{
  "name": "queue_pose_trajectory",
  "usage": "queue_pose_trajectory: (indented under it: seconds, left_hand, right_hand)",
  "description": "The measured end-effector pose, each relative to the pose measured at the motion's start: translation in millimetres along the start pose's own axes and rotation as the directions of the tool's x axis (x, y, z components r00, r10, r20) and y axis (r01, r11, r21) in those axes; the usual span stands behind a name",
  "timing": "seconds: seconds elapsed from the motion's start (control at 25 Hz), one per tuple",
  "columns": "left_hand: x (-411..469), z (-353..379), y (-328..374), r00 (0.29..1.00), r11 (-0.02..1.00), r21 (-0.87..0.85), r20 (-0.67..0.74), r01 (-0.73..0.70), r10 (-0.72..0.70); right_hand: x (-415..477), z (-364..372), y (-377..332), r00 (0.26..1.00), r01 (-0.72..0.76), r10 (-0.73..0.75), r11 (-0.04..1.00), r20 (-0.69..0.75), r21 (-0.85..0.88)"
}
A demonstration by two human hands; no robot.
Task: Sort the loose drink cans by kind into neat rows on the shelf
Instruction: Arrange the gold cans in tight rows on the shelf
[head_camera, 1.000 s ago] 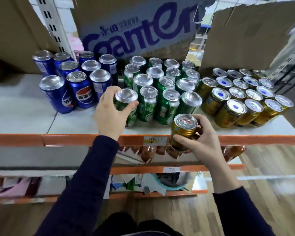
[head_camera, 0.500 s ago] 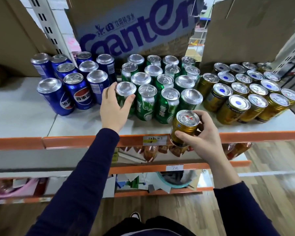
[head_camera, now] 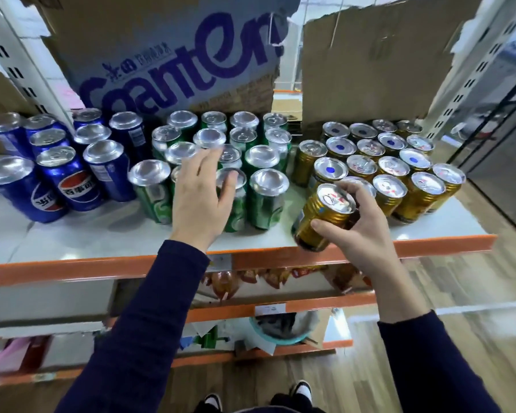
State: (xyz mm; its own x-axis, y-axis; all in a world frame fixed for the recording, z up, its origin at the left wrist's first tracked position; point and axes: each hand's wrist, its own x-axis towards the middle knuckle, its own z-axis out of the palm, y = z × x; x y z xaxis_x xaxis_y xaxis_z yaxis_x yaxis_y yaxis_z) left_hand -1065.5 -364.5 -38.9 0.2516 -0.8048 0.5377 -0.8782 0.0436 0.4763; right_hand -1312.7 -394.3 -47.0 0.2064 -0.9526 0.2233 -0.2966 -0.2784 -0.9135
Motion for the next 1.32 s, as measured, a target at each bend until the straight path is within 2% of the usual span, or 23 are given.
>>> queue_pose_trajectory:
  seconds: [0.08, 0.2, 0.32, 0.44, 0.68, 0.8, 0.96, 1.08, 1.32]
  left_hand:
    - [7, 20, 28, 0.995, 0.997, 0.057, 0.091, -0.057, 0.051]
    - [20, 49, 59, 0.988, 0.980, 0.199, 0.152, -0.028, -0.002]
    - [21, 67, 63, 0.993, 0.923, 0.385, 0.102, 0.007, -0.050]
    - [18, 73, 63, 0.999, 0.887, 0.461, 0.034, 0.019, -0.039]
    - [18, 79, 59, 1.000, 0.875, 0.483, -0.019, 0.023, -0.015]
    - [19, 78, 62, 0.999, 0.877, 0.480, -0.008, 0.035, -0.035]
    - [20, 77, 61, 0.999, 0.875, 0.483, -0.012, 0.035, -0.033]
    - [20, 78, 61, 1.000, 0.874, 0.485, -0.022, 0.029, -0.021]
    - [20, 78, 63, 0.999, 0.869, 0.493, -0.021, 0.041, -0.035]
  right_hand:
    - [22, -25, -4, 0.998, 0.042, -0.041, 0.999, 0.041, -0.021]
    - [69, -58, -11, 0.989, 0.148, -0.146, 0.987, 0.027, -0.067]
    - [122, -69, -10, 0.981, 0.192, -0.193, 0.977, -0.006, -0.098]
    - [171, -61, -6, 0.980, 0.195, -0.198, 0.965, 0.001, -0.174]
    - [233, -23, 12, 0.953, 0.302, -0.281, 0.898, 0.110, -0.319]
    - [249, -17, 21, 0.940, 0.332, -0.245, 0.813, 0.236, -0.479]
    - [257, -7, 35, 0.908, 0.378, -0.176, 0.735, 0.381, -0.562]
    - [253, 0, 46, 0.920, 0.316, -0.083, 0.737, 0.384, -0.598]
    - [250, -3, 49, 0.902, 0.371, -0.125, 0.712, 0.413, -0.596]
